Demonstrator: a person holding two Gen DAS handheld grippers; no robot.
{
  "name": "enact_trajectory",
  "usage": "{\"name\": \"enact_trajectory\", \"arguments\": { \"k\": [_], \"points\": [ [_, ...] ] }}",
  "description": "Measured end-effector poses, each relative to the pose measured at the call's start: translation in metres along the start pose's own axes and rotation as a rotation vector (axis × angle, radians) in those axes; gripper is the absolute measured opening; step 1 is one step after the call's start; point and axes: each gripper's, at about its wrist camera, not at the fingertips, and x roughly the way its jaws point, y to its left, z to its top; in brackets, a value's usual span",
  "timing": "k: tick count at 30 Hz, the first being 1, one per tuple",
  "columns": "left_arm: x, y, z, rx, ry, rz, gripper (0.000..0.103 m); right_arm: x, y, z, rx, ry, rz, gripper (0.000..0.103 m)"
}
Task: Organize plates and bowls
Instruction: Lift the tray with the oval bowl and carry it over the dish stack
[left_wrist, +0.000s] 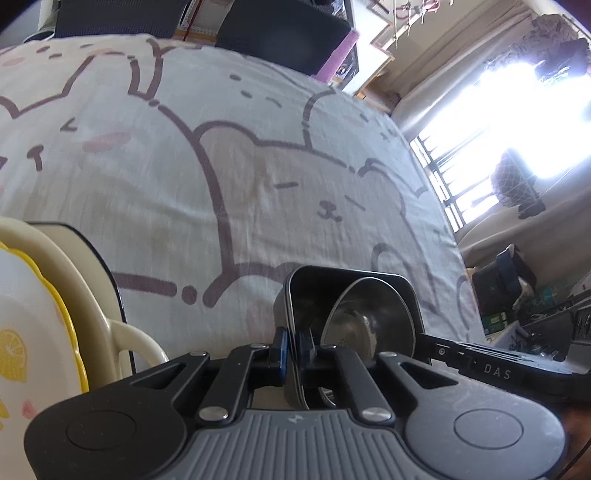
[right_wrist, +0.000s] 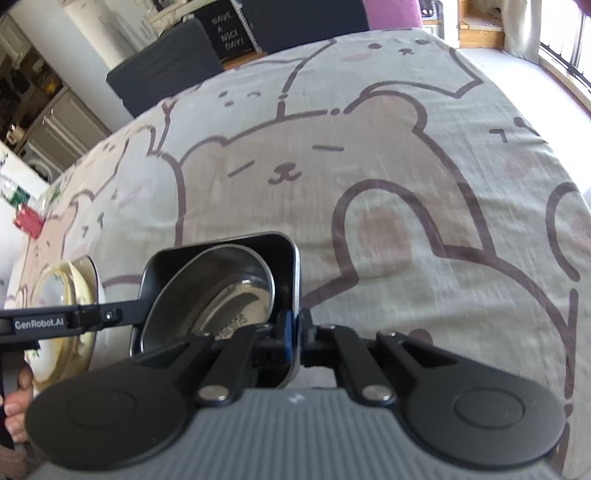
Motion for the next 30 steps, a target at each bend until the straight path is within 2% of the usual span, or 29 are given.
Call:
{"name": "enact_trajectory", "arguments": {
  "k": [6,12,23,30],
  "points": [
    [-0.029,0.003,0.006,-0.004,-0.068,-0.039,0.006,-0.024,0.005,0.0,0.054,-0.096,0.039,0.005],
    [-0.078,0.022,0.008,-0.03,-0.162,-0.054,0.006,-0.043,0.036,-0.001,0.025,-0.18,0.108,0.006],
    [-0.165,0.086,-0.003,-0.115,-0.305,-0.032,0.006,-0.047,0.122,0.0,-0.083,-0.217,0.22,0.007],
    [-0.195,0.124,-0.014,-0.177,-0.338,0.027,0.006,-0.029,0.18,0.0,-0.15,-0.183,0.249,0.007]
  ]
}}
